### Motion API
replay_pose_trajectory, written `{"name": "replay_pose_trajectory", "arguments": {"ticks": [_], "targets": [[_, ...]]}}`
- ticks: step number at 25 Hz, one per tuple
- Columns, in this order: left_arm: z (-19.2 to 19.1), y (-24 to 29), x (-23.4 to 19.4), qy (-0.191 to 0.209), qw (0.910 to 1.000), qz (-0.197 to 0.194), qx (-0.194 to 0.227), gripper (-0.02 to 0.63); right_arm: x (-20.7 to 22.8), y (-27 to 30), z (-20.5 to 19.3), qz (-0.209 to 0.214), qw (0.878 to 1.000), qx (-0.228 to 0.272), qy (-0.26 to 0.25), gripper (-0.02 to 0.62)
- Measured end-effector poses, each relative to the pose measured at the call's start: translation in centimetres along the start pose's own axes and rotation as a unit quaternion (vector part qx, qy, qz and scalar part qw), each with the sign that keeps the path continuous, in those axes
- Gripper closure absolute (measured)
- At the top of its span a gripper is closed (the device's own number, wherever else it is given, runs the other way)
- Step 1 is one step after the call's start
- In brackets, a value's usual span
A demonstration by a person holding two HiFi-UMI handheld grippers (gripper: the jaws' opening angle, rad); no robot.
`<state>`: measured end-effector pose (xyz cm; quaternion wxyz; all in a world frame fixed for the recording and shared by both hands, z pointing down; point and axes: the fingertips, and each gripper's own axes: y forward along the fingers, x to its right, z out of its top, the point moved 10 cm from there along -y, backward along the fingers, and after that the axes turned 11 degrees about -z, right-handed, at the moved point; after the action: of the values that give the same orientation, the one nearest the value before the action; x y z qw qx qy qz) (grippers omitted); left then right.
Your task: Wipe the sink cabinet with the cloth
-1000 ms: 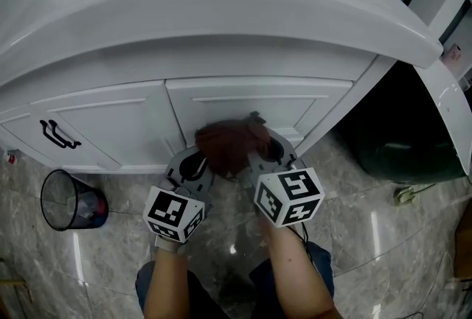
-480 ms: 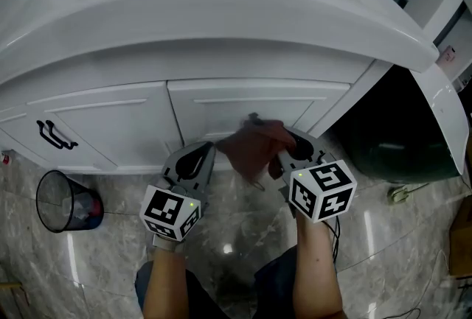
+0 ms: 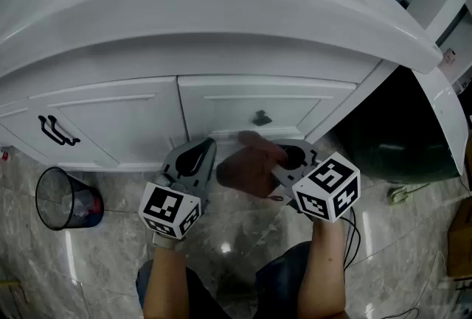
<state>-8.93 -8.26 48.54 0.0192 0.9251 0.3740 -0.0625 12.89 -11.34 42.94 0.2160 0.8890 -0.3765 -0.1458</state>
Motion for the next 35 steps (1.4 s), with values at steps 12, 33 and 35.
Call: {"name": "replay_pose_trajectory", "arguments": {"ticks": [12, 33, 35], "targets": [[0.2, -0.6, -0.3, 0.003, 0.9999, 0.014, -0.001, 0.595, -1.9, -1.5, 4.1, -0.152, 0.982, 0.083, -0.078, 0.537], [0.4, -0.3, 0.6, 0.010, 0.9999, 0.008, -0.009, 0.595, -2.3, -0.9, 3.6, -0.204, 0.969, 0.128, -0.061, 0.537], [0.3, -0.2, 0.6, 0.011, 0.9999, 0.006, -0.011, 0.595, -2.2, -0.5, 3.2, -0.194, 0.972, 0.120, -0.053, 0.537]]}}
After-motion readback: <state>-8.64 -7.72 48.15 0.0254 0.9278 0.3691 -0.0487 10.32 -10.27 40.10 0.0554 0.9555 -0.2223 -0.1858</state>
